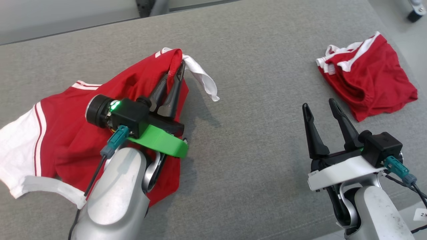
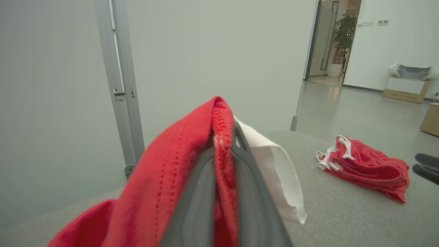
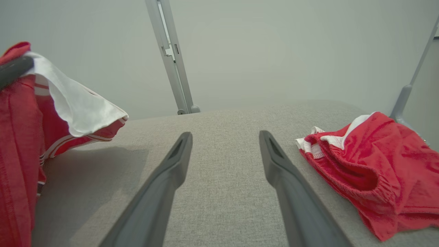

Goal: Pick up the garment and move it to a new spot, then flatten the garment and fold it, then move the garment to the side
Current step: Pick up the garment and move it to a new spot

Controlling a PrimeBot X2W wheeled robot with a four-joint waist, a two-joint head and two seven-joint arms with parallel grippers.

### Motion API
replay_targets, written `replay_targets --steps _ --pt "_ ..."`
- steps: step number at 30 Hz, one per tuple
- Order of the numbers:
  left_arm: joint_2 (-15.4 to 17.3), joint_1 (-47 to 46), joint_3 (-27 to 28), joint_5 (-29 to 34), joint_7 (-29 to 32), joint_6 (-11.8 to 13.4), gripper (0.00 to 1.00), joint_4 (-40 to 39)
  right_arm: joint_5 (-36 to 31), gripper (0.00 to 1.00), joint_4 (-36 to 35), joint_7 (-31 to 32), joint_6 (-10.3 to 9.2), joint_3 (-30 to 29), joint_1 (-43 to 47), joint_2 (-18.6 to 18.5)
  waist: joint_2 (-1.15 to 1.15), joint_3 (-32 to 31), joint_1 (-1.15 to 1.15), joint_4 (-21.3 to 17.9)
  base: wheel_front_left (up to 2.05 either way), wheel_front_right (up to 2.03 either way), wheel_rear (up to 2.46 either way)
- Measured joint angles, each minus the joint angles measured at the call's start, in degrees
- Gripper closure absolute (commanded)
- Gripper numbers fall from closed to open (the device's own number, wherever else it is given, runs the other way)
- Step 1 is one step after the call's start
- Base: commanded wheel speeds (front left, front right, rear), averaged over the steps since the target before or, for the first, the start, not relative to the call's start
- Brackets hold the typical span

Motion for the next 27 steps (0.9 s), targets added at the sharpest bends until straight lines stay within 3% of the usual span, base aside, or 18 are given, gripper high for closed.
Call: replay_targets --steps 5,6,7,8,16,27 --pt "-0.5 -2.3 -2.6 -1.5 0.0 0.0 1.0 5.6 0.5 0.0 1.2 -1.3 0.0 0.3 -0.1 0.5 0.0 1.4 0.0 -4.4 0.0 0.0 0.0" --pt "-0.5 -2.7 -2.9 -1.6 0.0 0.0 0.91 6.8 0.7 0.0 1.4 -1.5 0.0 0.4 -0.3 0.5 0.0 1.7 0.0 -5.2 0.0 0.0 0.0" --pt "-0.6 -3.0 -3.0 -1.7 0.0 0.0 0.53 7.9 0.7 0.0 1.6 -1.7 0.0 0.5 -0.4 0.7 0.0 2.1 0.0 -5.8 0.0 0.0 0.0" --pt "-0.6 -3.4 -3.2 -1.6 0.0 0.0 0.0 9.1 0.7 0.0 1.7 -1.8 0.0 0.5 -0.6 0.8 0.0 2.6 0.0 -6.3 0.0 0.0 0.0" --pt "-1.0 -4.5 -2.2 -2.3 0.0 0.1 0.0 9.3 0.7 0.0 3.5 -2.8 0.0 -0.1 -1.1 1.2 0.0 5.3 0.0 -7.4 0.0 0.0 0.0" --pt "0.5 1.0 8.6 -1.9 0.0 5.7 0.0 3.9 -0.2 0.0 3.1 -2.4 0.0 -2.4 -0.7 -0.4 0.0 2.9 0.0 -1.6 0.0 0.0 0.0"
